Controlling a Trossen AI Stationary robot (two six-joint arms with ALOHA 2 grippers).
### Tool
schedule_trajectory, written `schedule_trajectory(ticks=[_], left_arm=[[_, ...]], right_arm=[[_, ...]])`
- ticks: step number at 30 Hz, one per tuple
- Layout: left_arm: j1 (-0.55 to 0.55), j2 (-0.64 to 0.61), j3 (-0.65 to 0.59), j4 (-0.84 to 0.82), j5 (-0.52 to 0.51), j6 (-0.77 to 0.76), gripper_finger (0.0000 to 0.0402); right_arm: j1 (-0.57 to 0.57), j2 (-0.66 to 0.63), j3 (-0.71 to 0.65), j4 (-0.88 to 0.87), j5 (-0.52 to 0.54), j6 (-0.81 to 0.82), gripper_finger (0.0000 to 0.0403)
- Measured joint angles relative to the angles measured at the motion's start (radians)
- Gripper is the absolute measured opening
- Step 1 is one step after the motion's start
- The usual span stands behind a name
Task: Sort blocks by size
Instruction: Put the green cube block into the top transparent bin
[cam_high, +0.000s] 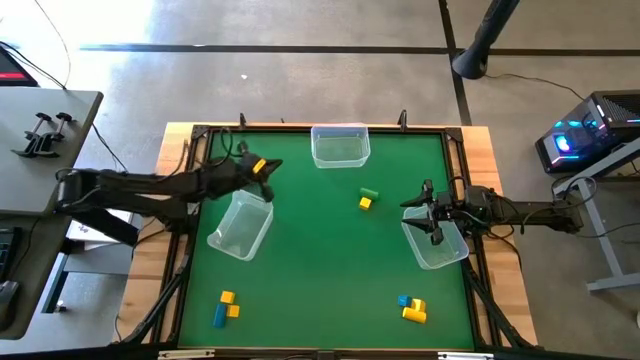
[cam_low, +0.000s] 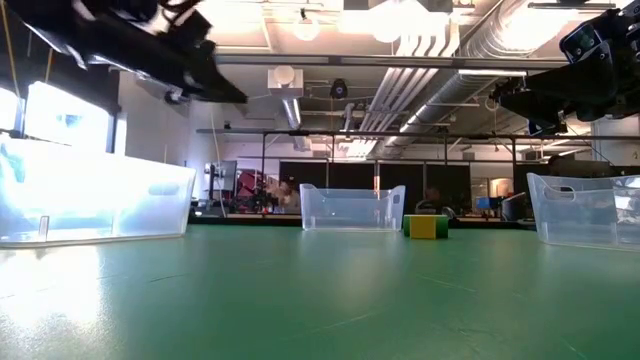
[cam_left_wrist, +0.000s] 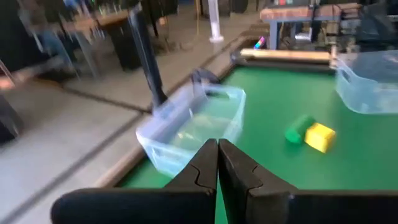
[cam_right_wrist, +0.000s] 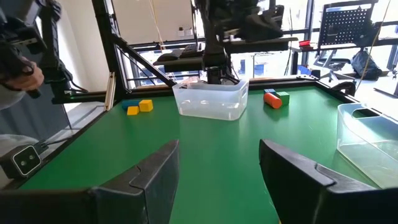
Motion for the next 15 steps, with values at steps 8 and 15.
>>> schedule_trajectory(ticks=[8,15], left_arm=[[0.045,0.229,0.012,0.38,0.101,0.05,0.0],[0.014,0.282,0.129,0.221,0.166,0.069,0.0]], right_arm=[[0.0,0.0,0.0,0.0,0.0,0.0,0.0214],[0.0,0.0,0.0,0.0,0.0,0.0,0.0214]])
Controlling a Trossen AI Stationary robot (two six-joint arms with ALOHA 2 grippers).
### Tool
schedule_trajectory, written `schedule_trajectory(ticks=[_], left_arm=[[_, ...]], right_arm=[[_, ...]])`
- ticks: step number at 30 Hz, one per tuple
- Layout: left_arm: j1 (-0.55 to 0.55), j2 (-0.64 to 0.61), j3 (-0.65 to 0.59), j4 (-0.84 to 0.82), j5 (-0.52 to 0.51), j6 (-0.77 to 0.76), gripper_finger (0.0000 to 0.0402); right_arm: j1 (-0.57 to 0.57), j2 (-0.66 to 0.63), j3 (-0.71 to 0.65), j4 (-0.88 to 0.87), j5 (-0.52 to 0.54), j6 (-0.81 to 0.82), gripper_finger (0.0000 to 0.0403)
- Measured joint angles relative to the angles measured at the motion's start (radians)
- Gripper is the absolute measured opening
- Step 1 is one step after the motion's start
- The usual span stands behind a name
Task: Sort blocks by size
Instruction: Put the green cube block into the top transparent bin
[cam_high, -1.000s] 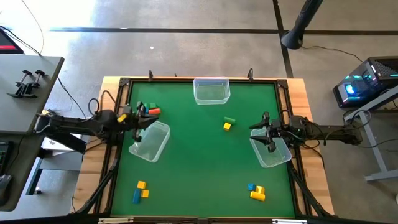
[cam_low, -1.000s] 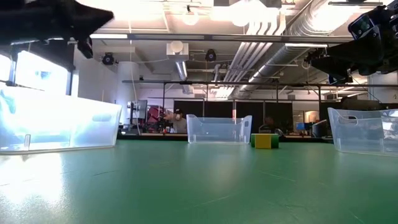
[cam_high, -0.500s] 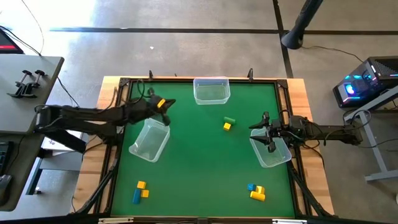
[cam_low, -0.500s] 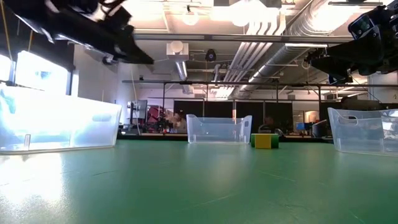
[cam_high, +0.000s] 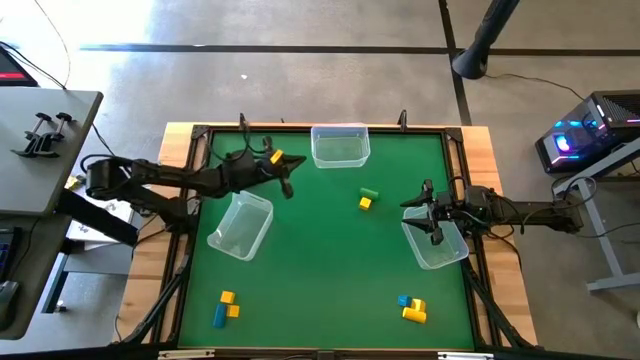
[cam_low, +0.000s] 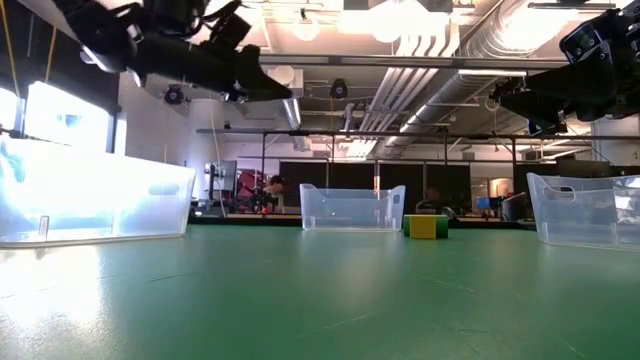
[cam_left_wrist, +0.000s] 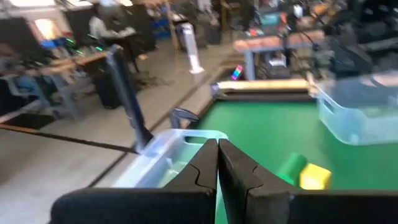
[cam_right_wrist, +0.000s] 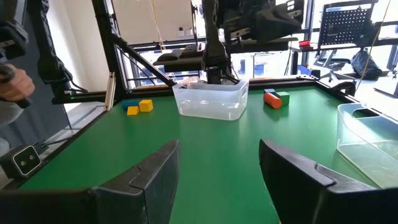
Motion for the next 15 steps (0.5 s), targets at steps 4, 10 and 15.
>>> schedule_trajectory(ticks=[4,10,15], left_arm=[[-0.068,-0.032,0.078,-0.251,0.011,0.029,0.0],[-0.194,-0.107,0.124,-0.623,-0.187,0.023,0.0],[-0.135,-0.198,0.123,-0.854,-0.385,-0.164,0.0]], right_arm=[[0.0,0.0,0.0,0.0,0.0,0.0,0.0214],[0.0,0.0,0.0,0.0,0.0,0.0,0.0214],[0.0,0.0,0.0,0.0,0.0,0.0,0.0214]])
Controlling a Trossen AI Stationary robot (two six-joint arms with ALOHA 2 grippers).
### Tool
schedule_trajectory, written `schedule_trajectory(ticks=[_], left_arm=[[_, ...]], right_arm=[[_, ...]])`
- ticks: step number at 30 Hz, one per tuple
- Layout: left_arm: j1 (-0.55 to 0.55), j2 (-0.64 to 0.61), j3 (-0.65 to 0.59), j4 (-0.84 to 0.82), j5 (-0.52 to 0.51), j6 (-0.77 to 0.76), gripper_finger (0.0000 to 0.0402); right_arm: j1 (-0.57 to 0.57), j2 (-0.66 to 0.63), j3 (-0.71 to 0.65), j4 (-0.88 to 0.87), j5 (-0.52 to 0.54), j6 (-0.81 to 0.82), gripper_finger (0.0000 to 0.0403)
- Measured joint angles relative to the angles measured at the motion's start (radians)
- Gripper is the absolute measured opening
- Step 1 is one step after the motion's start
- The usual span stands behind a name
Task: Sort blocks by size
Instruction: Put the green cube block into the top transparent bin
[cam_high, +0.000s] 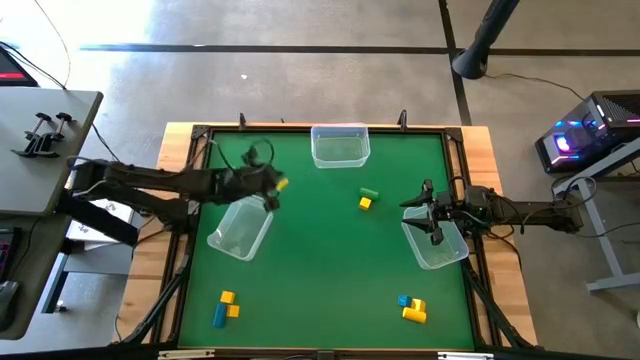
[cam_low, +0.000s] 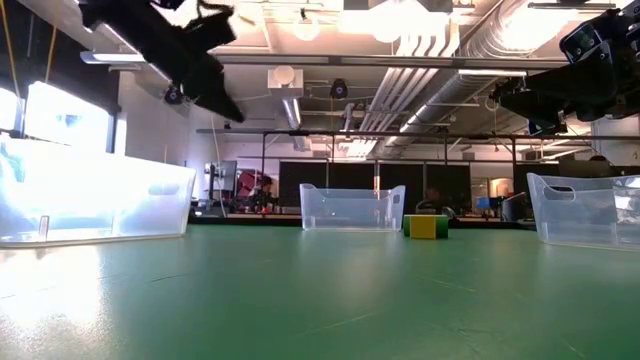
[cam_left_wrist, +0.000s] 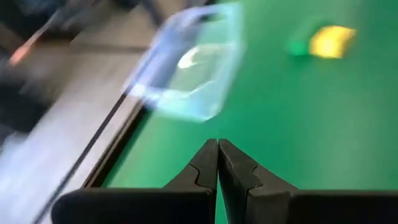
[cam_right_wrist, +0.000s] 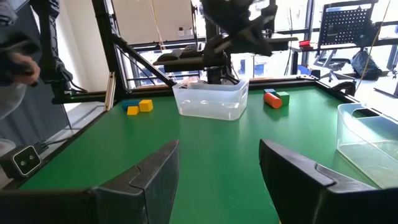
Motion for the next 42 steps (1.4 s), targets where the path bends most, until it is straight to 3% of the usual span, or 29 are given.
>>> schedule_trajectory(ticks=[2,5,8,13,20,25,32,42], left_arm=[[0.096,-0.033,0.0,-0.028,0.013,-0.053,0.0],[0.273,-0.056,0.016,-0.118,0.145,-0.066,0.0002],[0.423,-0.037,0.06,-0.248,0.207,-0.108,0.0016],[0.558,0.06,0.129,-0.403,0.256,-0.1,0.0069],[0.625,0.252,0.249,-0.602,0.473,-0.073,0.0168],[0.658,0.394,0.335,-0.705,0.529,-0.073,0.0213],[0.689,0.545,0.422,-0.859,0.545,-0.072,0.0221],[0.707,0.667,0.424,-0.832,0.542,-0.053,0.0203]], right_arm=[[0.0,0.0,0.0,0.0,0.0,0.0,0.0214],[0.0,0.0,0.0,0.0,0.0,0.0,0.0214],[0.0,0.0,0.0,0.0,0.0,0.0,0.0214],[0.0,0.0,0.0,0.0,0.0,0.0,0.0214],[0.0,0.0,0.0,0.0,0.0,0.0,0.0214],[0.0,0.0,0.0,0.0,0.0,0.0,0.0214],[0.0,0.0,0.0,0.0,0.0,0.0,0.0214],[0.0,0.0,0.0,0.0,0.0,0.0,0.0214]])
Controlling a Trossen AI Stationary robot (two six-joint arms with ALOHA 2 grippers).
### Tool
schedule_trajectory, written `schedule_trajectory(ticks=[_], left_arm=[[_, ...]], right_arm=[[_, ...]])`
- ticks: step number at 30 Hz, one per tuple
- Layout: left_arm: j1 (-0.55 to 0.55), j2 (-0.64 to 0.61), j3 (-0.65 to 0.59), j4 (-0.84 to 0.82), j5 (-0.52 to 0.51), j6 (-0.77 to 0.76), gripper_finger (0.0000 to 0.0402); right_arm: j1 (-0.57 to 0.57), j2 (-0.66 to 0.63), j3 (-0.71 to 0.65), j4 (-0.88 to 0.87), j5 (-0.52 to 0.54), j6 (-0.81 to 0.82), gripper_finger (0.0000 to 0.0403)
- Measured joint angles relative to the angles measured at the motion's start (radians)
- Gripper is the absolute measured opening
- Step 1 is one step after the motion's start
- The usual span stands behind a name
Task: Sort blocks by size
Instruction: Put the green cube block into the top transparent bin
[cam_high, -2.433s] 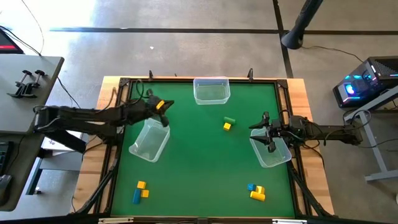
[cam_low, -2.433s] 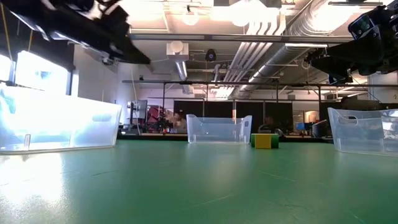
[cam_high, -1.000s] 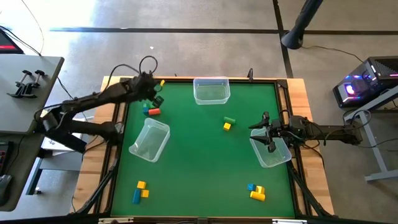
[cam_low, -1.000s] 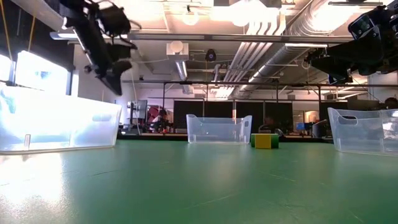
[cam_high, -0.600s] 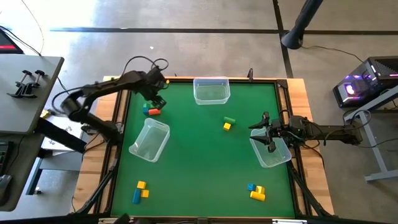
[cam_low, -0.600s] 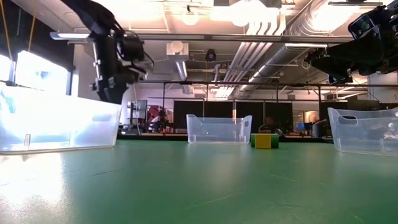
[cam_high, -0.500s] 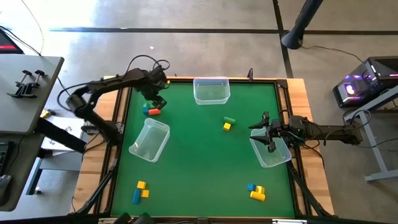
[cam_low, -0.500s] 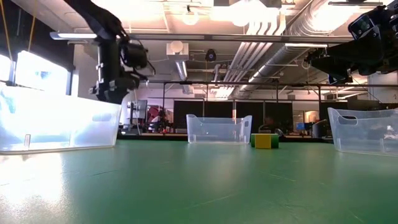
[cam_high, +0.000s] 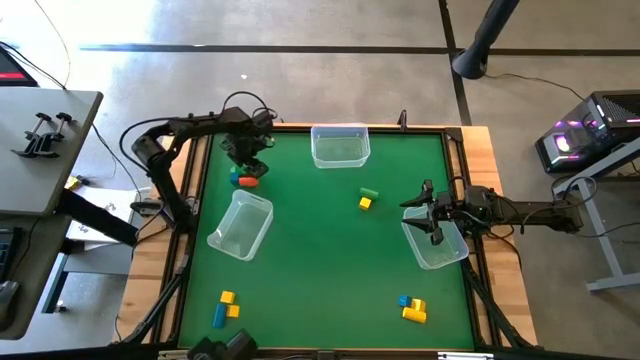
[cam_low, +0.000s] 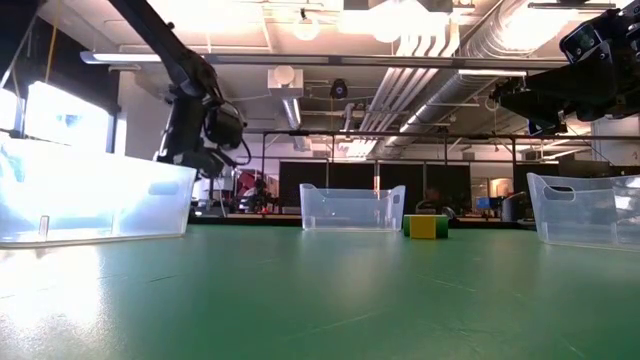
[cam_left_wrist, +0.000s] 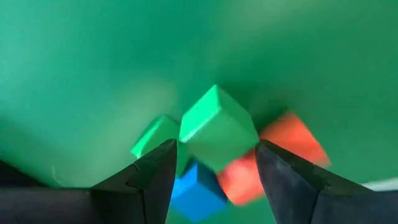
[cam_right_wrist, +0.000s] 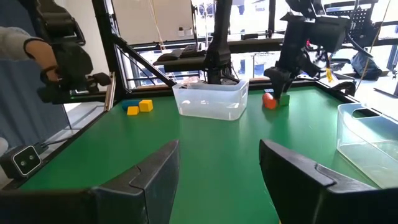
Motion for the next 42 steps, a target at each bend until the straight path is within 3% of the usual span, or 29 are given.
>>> schedule_trajectory(ticks=[10,19,25,30,33,42], left_arm=[[0.0,0.03,0.0,0.138,-0.001,0.026,0.0191],[-0.001,0.017,-0.001,0.075,-0.004,0.192,0.0168],[-0.002,0.017,-0.001,0.074,-0.015,0.27,0.0201],[-0.003,0.017,-0.001,0.018,-0.129,0.32,0.0224],[-0.003,0.017,-0.001,0.0,-0.18,0.324,0.0226],[-0.001,0.017,-0.001,-0.008,-0.182,0.33,0.0212]], right_arm=[[0.0,0.0,0.0,0.0,0.0,0.0,0.0214],[0.0,0.0,0.0,0.0,0.0,0.0,0.0214],[0.0,0.0,0.0,0.0,0.0,0.0,0.0214],[0.0,0.0,0.0,0.0,0.0,0.0,0.0214],[0.0,0.0,0.0,0.0,0.0,0.0,0.0214],[0.0,0.0,0.0,0.0,0.0,0.0,0.0214]])
